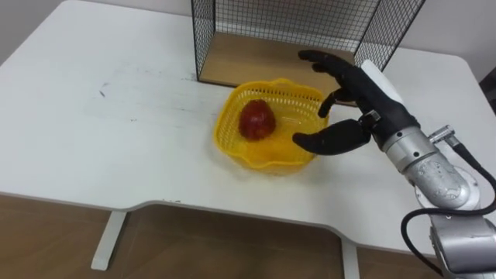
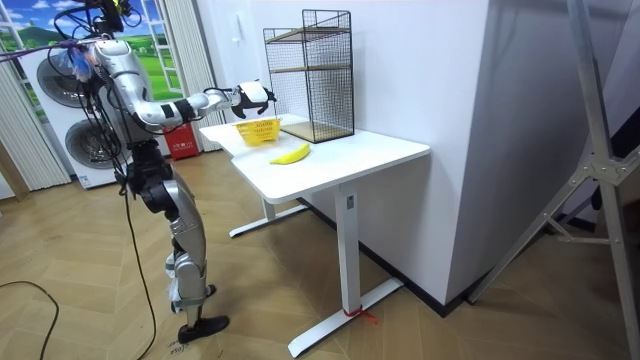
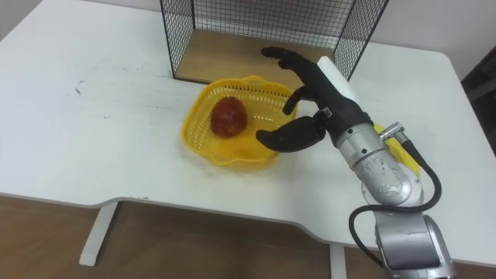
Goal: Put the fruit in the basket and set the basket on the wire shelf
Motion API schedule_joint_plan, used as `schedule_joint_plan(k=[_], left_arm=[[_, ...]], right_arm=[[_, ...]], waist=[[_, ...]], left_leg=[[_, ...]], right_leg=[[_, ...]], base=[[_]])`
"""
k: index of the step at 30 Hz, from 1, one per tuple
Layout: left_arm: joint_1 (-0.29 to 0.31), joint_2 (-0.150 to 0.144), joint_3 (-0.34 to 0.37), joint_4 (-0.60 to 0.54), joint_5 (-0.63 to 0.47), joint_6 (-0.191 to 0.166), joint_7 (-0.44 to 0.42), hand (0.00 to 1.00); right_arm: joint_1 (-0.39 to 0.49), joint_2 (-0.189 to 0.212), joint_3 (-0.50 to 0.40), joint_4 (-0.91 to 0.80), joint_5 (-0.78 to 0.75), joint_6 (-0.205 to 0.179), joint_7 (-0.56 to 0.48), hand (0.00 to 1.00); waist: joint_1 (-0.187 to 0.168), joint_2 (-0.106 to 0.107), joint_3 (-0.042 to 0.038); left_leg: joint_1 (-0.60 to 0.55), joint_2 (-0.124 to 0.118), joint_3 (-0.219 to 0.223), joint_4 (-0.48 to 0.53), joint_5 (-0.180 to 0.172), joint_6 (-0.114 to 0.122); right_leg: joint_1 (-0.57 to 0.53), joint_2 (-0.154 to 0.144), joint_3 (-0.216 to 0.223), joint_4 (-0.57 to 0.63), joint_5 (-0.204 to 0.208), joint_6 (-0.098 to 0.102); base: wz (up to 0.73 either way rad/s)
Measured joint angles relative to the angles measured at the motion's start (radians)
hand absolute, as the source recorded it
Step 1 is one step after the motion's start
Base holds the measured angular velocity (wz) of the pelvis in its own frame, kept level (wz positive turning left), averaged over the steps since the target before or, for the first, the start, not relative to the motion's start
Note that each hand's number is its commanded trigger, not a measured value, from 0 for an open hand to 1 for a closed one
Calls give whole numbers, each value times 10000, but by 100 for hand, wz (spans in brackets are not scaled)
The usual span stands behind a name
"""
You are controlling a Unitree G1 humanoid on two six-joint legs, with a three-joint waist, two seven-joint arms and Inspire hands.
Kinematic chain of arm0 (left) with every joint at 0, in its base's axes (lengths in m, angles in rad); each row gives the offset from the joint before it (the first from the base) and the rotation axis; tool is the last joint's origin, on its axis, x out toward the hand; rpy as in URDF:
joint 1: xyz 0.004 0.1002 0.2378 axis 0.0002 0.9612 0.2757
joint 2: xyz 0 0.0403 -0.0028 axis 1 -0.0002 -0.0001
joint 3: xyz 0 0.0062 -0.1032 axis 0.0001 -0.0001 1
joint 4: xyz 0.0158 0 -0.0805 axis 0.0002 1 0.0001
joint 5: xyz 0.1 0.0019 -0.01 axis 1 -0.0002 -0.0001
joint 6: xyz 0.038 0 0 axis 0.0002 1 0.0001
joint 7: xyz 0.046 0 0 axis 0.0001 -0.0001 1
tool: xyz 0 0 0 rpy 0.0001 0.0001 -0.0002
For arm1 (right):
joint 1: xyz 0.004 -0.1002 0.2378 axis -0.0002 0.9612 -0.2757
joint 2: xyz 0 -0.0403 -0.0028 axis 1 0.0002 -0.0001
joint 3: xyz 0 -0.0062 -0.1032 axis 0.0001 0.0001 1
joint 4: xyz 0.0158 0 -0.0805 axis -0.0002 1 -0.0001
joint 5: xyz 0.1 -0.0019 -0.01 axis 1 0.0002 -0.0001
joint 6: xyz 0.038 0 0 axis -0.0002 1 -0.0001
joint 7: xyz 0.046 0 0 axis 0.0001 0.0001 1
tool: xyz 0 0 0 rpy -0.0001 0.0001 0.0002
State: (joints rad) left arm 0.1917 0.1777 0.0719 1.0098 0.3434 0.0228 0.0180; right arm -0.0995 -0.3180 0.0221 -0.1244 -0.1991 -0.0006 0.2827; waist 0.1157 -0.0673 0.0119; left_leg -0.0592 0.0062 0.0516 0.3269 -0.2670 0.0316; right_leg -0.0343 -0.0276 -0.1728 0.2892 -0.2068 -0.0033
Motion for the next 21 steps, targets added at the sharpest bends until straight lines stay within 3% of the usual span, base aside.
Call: schedule_joint_plan(k=[21], left_arm=[[20,-1,47,0,6,0,-4,0]], right_arm=[[1,2,-42,-1,-35,0,14,0]], waist=[[-35,197,-3]], left_leg=[[6,7,2,8,0,0]], right_leg=[[-8,-8,21,24,1,-2]], base=[[0]])
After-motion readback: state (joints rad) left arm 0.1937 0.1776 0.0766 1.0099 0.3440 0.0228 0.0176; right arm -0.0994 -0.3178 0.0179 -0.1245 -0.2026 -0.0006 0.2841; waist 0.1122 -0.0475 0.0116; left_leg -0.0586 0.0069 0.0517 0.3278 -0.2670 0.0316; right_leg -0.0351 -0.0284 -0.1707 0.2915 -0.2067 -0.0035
